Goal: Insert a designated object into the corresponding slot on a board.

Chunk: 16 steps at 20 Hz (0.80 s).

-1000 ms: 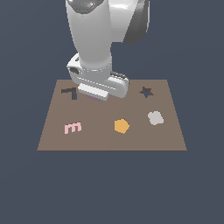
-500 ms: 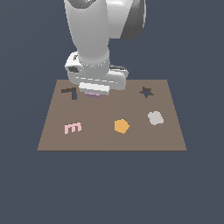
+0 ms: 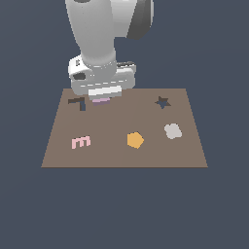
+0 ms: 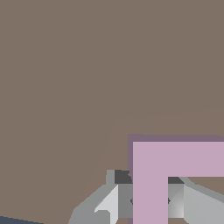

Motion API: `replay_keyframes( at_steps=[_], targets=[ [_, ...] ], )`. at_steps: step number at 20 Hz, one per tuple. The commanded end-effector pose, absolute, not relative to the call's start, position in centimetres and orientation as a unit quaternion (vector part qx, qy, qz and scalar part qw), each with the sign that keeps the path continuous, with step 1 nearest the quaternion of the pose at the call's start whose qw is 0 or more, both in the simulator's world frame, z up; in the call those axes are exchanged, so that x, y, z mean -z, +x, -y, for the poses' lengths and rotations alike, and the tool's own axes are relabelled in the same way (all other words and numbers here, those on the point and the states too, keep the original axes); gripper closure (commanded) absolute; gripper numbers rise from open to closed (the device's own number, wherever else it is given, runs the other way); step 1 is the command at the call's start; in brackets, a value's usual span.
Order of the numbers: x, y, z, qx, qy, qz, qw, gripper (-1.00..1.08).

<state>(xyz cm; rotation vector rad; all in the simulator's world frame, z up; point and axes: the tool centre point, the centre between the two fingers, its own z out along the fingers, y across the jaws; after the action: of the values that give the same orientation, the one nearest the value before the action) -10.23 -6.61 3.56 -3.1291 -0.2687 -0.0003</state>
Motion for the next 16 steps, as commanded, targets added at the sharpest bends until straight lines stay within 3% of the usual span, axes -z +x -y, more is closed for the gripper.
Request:
replay_keyframes(
  at_steps=[1,16],
  targets=[
    [-3.6,-10.7,7.2,0.0,-0.991,0.132,0.0,1.08],
    [-3.8,-12.4,11.2,0.0,-0.92,0.391,0.0,1.08]
  ],
)
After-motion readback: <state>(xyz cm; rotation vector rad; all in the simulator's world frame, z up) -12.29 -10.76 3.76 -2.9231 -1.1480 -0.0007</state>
